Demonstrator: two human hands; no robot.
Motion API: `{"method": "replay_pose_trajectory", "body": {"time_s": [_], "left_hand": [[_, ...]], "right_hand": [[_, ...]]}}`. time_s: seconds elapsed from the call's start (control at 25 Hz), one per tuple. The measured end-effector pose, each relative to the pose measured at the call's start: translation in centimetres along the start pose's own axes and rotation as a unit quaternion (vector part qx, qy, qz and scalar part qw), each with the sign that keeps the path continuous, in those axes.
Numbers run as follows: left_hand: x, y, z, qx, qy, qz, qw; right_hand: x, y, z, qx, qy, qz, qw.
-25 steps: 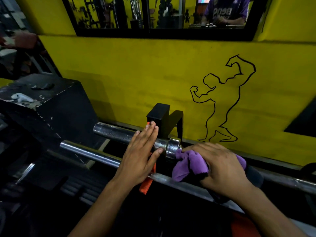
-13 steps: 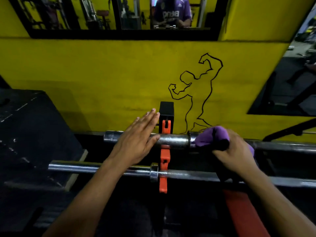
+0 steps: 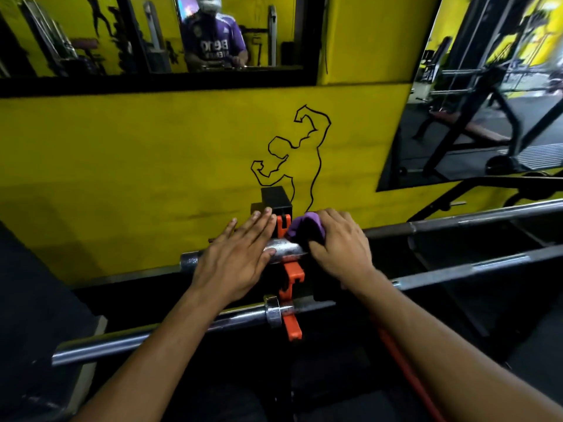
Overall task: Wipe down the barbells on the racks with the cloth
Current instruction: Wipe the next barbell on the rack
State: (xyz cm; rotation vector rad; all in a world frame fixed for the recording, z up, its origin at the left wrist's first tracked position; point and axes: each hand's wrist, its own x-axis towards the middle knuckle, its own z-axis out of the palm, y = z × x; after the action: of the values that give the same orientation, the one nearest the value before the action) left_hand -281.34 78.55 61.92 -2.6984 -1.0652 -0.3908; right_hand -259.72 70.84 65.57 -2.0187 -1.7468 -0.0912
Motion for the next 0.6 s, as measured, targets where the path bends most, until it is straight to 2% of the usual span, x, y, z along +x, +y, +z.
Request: {"method": "replay_pose_trajectory", "body": {"time_s": [0.08,0.16,0.24,0.32,0.36,0.48,0.56,0.6], "left_hand": [[0.0,-0.2,-0.1,0.014,-0.010,0.025,1.000],[-0.1,-0.4,-0.3,0.025,-0.018,0.040,0.999],[-0.2,-0.5,-0.6,0.023,-0.023,0.042,0.999],[-0.2,-0.4,-0.6,0.023,-0.026,0.040,0.999],[-0.1,-0.4,-0.6,0.021,-0.030,0.038,0.999],[0.0,-0.3,-0.6,0.019,-0.038,0.032,0.999],[0.0,-0.4,-0.7,0.014,-0.042,0.031,0.999],[0.0,-0.4,-0.6,0.012,-0.043,0.030,0.999]], "right_hand": [[2.8,-0.2,-1.4,0.001,-0.081,0.063,0.995],[7.2,0.2,-1.9,0.031,-0.245,0.122,0.961],[10.3,0.5,-1.7,0.055,-0.421,0.169,0.890],[12.0,1.6,-0.7,0.077,-0.530,0.203,0.820],[12.2,1.8,-0.4,0.075,-0.550,0.202,0.807],[13.0,2.2,0.5,0.075,-0.561,0.201,0.799],[13.5,2.5,1.0,0.055,-0.549,0.176,0.815],[13.1,2.4,0.9,0.030,-0.519,0.148,0.842]]}}
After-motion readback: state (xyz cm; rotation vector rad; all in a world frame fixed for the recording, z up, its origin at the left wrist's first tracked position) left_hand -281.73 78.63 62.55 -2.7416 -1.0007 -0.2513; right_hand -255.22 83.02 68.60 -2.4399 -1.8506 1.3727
